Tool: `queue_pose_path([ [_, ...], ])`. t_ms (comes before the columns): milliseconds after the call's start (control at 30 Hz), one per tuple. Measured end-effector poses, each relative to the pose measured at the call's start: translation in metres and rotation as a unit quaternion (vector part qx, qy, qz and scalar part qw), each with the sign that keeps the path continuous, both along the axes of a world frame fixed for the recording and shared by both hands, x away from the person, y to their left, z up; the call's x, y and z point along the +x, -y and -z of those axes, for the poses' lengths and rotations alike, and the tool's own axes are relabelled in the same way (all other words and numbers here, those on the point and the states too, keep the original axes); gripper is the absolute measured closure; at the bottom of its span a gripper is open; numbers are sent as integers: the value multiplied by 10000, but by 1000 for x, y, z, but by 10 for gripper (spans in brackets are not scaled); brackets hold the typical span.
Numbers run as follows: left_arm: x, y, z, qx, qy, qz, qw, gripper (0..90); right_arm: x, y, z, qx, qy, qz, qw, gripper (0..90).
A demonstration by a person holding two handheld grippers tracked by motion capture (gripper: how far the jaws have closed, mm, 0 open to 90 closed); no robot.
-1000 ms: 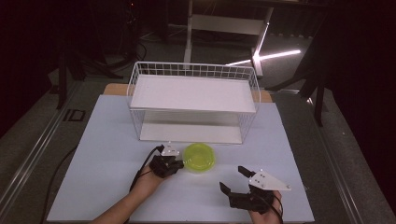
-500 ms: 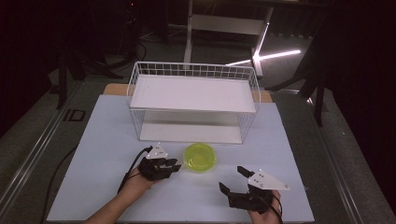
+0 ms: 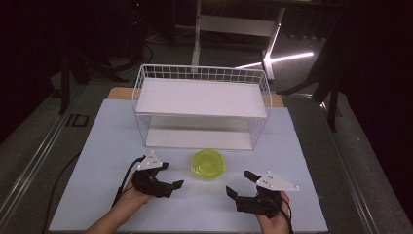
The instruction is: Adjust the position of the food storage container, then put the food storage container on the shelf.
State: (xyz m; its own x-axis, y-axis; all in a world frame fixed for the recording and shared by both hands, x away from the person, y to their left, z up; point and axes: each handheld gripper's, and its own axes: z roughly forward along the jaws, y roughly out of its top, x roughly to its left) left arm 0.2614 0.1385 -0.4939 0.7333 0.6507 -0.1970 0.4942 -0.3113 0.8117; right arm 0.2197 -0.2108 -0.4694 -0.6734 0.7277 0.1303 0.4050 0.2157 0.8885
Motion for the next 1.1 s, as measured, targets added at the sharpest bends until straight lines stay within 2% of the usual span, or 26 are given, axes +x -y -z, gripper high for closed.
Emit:
queue_pose_path([
  [33, -1, 0, -2, -19, 59, 28, 10000, 28, 2, -1, 0, -53, -26, -14, 10000, 148],
  [67, -2, 0, -3, -155, 116, 124, 9997, 29, 4, -1, 0, -113, -28, -11, 9999, 148],
  [100, -2, 2, -5, -206, 196, 251, 9993, 28, 5, -2, 0, -164, -23, -5, 9999, 154],
  [133, -2, 3, -7, -159, 302, 279, 9990, 29, 7, -2, 0, -197, -40, -13, 9998, 164],
  [200, -1, 5, -10, -150, 353, 305, 9988, 46, 11, -2, -2, -245, -29, -2, 9997, 164],
  [267, 1, 6, -14, -143, 397, 231, 9988, 53, 14, -2, -4, -281, 17, 30, 9996, 164],
  [300, 4, 7, -16, -239, 328, 218, 9989, 53, 16, -2, -6, -278, 24, 25, 9996, 164],
  [400, 9, 11, -21, -333, 248, 166, 9990, 62, 23, -5, -12, -321, 96, 39, 9994, 163],
  [433, 11, 12, -22, -393, 208, 138, 9989, 66, 26, -5, -14, -265, 103, 36, 9996, 163],
  [533, 17, 16, -26, -423, -80, 31, 9991, 66, 34, -7, -19, -193, 68, -79, 9998, 153],
  [567, 18, 17, -26, -460, -109, 24, 9989, 67, 36, -9, -20, -221, 127, -113, 9996, 146],
  [633, 22, 20, -27, -522, -132, 15, 9985, 67, 39, -13, -21, -504, 290, -75, 9983, 143],
  [700, 25, 22, -27, -481, -177, -9, 9987, 67, 43, -15, -21, -591, 353, -86, 9976, 142],
  [767, 29, 24, -26, -382, -226, -42, 9990, 90, 48, -17, -20, -681, 301, -47, 9972, 144],
  [833, 32, 26, -25, -267, -303, -97, 9991, 96, 53, -17, -20, -600, 167, 14, 9981, 144],
  [900, 35, 28, -25, -207, -314, -189, 9991, 145, 59, -17, -18, -527, -83, 59, 9986, 133],
  [967, 36, 29, -24, -204, -331, -181, 9991, 147, 61, -17, -17, -526, -137, 123, 9984, 133],
  [1000, 38, 30, -23, -148, -336, -271, 9990, 147, 63, -18, -16, -484, -137, 169, 9986, 131],
  [1100, 43, 32, -21, -214, -448, -374, 9981, 151, 71, -19, -13, -354, -391, 155, 9985, 140],
])
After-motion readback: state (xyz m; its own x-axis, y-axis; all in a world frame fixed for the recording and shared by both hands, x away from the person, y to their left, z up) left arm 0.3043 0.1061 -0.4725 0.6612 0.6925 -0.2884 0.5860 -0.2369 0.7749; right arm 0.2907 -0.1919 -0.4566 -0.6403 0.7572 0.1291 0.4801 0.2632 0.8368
